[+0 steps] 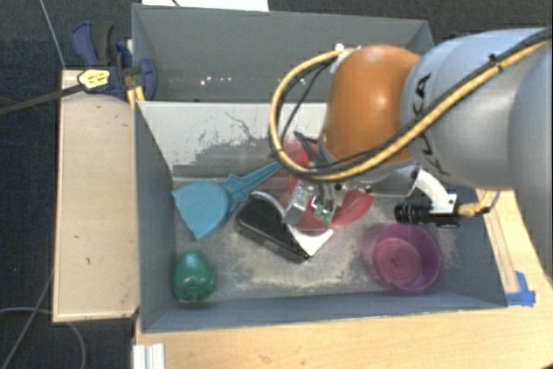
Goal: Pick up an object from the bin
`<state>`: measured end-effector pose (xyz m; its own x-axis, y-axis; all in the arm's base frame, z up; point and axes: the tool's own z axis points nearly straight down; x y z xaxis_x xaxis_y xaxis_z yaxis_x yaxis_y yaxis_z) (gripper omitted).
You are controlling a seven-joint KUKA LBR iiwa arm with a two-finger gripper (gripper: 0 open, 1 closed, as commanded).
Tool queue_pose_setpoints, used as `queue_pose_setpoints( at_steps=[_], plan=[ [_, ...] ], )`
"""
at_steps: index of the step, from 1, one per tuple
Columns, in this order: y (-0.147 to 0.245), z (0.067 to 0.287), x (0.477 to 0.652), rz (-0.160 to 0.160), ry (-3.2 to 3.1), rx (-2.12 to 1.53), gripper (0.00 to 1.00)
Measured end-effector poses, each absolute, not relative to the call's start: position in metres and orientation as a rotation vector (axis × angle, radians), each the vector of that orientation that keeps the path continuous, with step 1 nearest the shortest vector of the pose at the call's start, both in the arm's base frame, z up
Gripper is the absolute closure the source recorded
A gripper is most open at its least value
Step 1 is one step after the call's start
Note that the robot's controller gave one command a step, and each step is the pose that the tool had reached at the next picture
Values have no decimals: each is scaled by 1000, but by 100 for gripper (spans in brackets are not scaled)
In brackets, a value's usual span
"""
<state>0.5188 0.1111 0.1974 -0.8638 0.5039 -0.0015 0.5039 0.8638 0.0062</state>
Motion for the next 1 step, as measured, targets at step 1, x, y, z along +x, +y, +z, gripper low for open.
queue_pose_setpoints(
  at_steps=[1],
  plan=[
    [96, 221, 511, -1, 3039, 829, 100]
  ],
)
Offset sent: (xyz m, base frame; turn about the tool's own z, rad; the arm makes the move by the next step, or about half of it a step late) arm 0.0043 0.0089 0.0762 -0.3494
